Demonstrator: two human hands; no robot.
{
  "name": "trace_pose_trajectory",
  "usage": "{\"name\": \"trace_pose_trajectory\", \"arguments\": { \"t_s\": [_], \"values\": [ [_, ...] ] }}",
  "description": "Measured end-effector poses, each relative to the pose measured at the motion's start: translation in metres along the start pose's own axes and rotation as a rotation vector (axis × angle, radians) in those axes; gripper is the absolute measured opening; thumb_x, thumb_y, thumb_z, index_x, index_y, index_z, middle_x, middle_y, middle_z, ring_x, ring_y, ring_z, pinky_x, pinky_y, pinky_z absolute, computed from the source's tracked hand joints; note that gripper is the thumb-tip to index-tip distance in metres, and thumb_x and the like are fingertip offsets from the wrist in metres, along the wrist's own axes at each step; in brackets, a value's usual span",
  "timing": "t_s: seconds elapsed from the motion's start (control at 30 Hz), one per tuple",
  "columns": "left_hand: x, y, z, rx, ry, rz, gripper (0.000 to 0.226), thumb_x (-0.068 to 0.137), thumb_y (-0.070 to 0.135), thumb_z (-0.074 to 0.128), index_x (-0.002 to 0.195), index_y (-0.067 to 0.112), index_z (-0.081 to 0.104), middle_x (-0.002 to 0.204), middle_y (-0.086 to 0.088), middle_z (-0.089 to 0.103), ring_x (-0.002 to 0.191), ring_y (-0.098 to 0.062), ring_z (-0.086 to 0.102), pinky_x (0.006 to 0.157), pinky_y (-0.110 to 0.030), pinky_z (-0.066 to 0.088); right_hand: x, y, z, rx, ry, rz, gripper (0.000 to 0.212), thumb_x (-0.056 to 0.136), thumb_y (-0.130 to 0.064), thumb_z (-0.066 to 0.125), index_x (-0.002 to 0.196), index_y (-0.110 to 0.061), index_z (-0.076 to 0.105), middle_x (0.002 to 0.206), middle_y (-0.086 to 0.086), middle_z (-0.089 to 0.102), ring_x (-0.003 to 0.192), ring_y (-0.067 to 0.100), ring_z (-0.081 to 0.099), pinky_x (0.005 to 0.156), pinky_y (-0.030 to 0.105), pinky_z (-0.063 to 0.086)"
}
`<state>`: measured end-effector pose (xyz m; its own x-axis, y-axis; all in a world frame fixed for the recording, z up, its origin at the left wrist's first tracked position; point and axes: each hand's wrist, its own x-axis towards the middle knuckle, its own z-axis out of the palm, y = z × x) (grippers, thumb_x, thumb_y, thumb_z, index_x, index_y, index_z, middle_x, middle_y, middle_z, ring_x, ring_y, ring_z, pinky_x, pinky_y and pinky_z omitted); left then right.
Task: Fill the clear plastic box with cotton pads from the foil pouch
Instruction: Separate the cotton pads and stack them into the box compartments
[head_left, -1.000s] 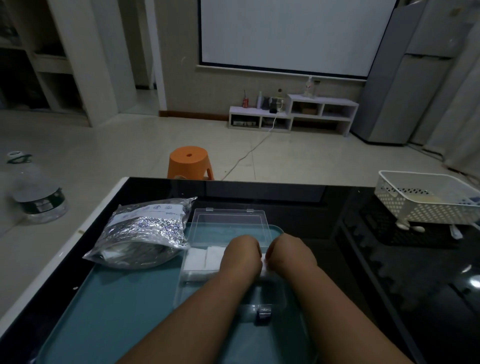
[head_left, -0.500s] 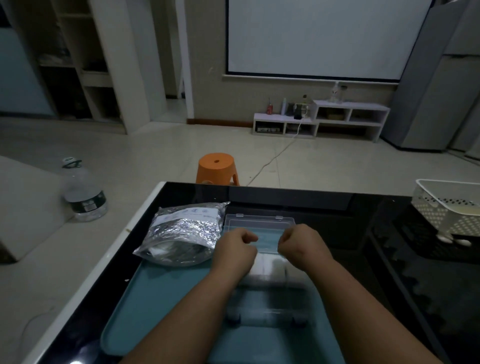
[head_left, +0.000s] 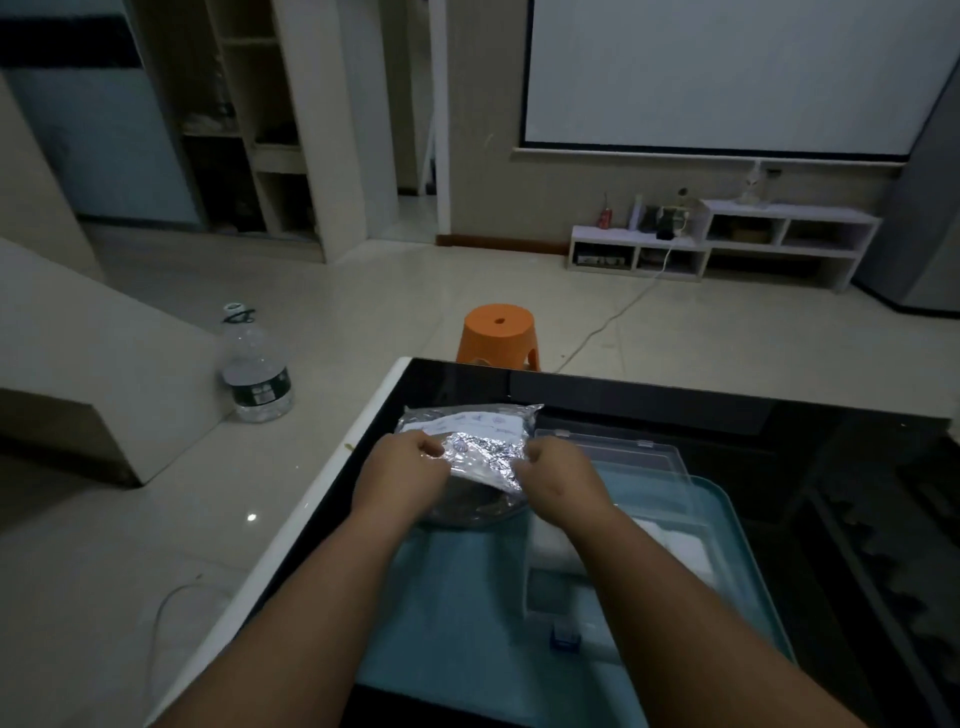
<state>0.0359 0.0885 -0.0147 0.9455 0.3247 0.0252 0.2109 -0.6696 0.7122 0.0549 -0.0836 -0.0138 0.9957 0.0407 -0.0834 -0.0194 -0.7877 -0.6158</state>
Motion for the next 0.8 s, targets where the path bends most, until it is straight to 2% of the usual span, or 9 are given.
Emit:
{"name": "trace_pose_trajectory", "arguments": {
  "t_s": [0.1, 0.2, 0.27, 0.33, 0.43, 0.53, 0.63, 0.7, 0.8],
  "values": [
    [0.008, -0.017, -0.009, 0.096, 0.038, -0.052, 0.023, 0.082, 0.027, 0.058, 0.103, 0.024, 0.066, 0.109, -0.005, 0.063, 0.093, -0.026, 0.061, 0.074, -0.029, 0.046, -0.003, -0.004, 0.013, -0.018, 0.028, 0.028, 0.032, 0.093, -0.040, 0.055, 0.108, -0.013, 0.064, 0.103, 0.006, 0.067, 0.086, 0.022, 0.058, 0.070, 0.030, 0.043],
    [0.017, -0.034, -0.017, 0.104, -0.018, -0.163, 0.026, 0.087, 0.026, 0.052, 0.107, 0.012, 0.061, 0.110, -0.011, 0.065, 0.090, -0.029, 0.057, 0.072, -0.029, 0.041, -0.003, -0.004, 0.019, 0.002, 0.010, 0.108, 0.032, 0.091, -0.038, 0.058, 0.104, -0.010, 0.066, 0.100, 0.008, 0.067, 0.084, 0.023, 0.058, 0.068, 0.029, 0.043],
    [0.019, -0.040, -0.019, 0.078, -0.051, -0.186, 0.032, 0.089, 0.025, 0.054, 0.115, 0.007, 0.061, 0.120, -0.017, 0.063, 0.096, -0.030, 0.057, 0.077, -0.028, 0.040, 0.000, -0.003, 0.020, 0.118, -0.033, 0.159, 0.020, 0.086, -0.024, 0.066, 0.095, -0.006, 0.068, 0.094, 0.010, 0.068, 0.082, 0.023, 0.062, 0.068, 0.033, 0.049],
    [0.019, -0.040, -0.021, 0.043, -0.066, -0.209, 0.043, 0.089, 0.021, 0.056, 0.128, 0.003, 0.054, 0.131, -0.016, 0.057, 0.113, -0.030, 0.055, 0.081, -0.025, 0.037, 0.002, -0.004, 0.020, 0.232, -0.063, 0.190, 0.009, 0.079, -0.006, 0.070, 0.087, -0.004, 0.068, 0.087, 0.011, 0.067, 0.076, 0.022, 0.061, 0.066, 0.033, 0.050],
    [0.022, -0.043, -0.023, 0.044, -0.078, -0.228, 0.033, 0.088, 0.016, 0.056, 0.118, 0.002, 0.060, 0.125, -0.013, 0.061, 0.110, -0.029, 0.057, 0.077, -0.023, 0.036, 0.001, -0.007, 0.019, 0.320, -0.066, 0.164, 0.016, 0.076, 0.005, 0.066, 0.087, -0.006, 0.065, 0.085, 0.010, 0.064, 0.074, 0.021, 0.058, 0.065, 0.034, 0.051],
    [0.024, -0.048, -0.020, 0.056, -0.123, -0.250, 0.029, 0.093, 0.017, 0.049, 0.112, 0.002, 0.065, 0.122, -0.016, 0.064, 0.110, -0.032, 0.058, 0.080, -0.026, 0.042, 0.001, -0.008, 0.019, 0.403, -0.062, 0.161, 0.029, 0.074, 0.012, 0.059, 0.094, -0.008, 0.065, 0.092, 0.014, 0.068, 0.085, 0.028, 0.064, 0.077, 0.046, 0.059],
    [0.024, -0.048, -0.015, -0.006, -0.169, -0.276, 0.032, 0.097, 0.017, 0.046, 0.114, -0.001, 0.066, 0.120, -0.019, 0.064, 0.111, -0.034, 0.060, 0.081, -0.027, 0.044, 0.000, -0.005, 0.019, 0.481, -0.100, 0.140, 0.031, 0.076, 0.018, 0.052, 0.094, -0.004, 0.063, 0.097, 0.019, 0.066, 0.085, 0.029, 0.062, 0.070, 0.042, 0.054],
    [0.024, -0.048, -0.013, -0.066, -0.177, -0.308, 0.036, 0.099, 0.021, 0.046, 0.120, -0.003, 0.063, 0.122, -0.021, 0.063, 0.114, -0.034, 0.059, 0.086, -0.030, 0.046, -0.001, -0.005, 0.017, 0.530, -0.122, 0.117, 0.033, 0.079, 0.021, 0.049, 0.093, -0.006, 0.062, 0.094, 0.016, 0.065, 0.083, 0.026, 0.060, 0.066, 0.038, 0.051],
    [0.026, -0.051, -0.013, -0.191, -0.123, -0.365, 0.039, 0.095, 0.031, 0.055, 0.110, -0.004, 0.064, 0.117, -0.022, 0.063, 0.106, -0.035, 0.061, 0.091, -0.035, 0.048, -0.001, -0.004, 0.017, 0.553, -0.131, 0.091, 0.040, 0.078, 0.023, 0.046, 0.096, -0.008, 0.064, 0.096, 0.014, 0.068, 0.086, 0.027, 0.063, 0.065, 0.035, 0.051]
  ]
}}
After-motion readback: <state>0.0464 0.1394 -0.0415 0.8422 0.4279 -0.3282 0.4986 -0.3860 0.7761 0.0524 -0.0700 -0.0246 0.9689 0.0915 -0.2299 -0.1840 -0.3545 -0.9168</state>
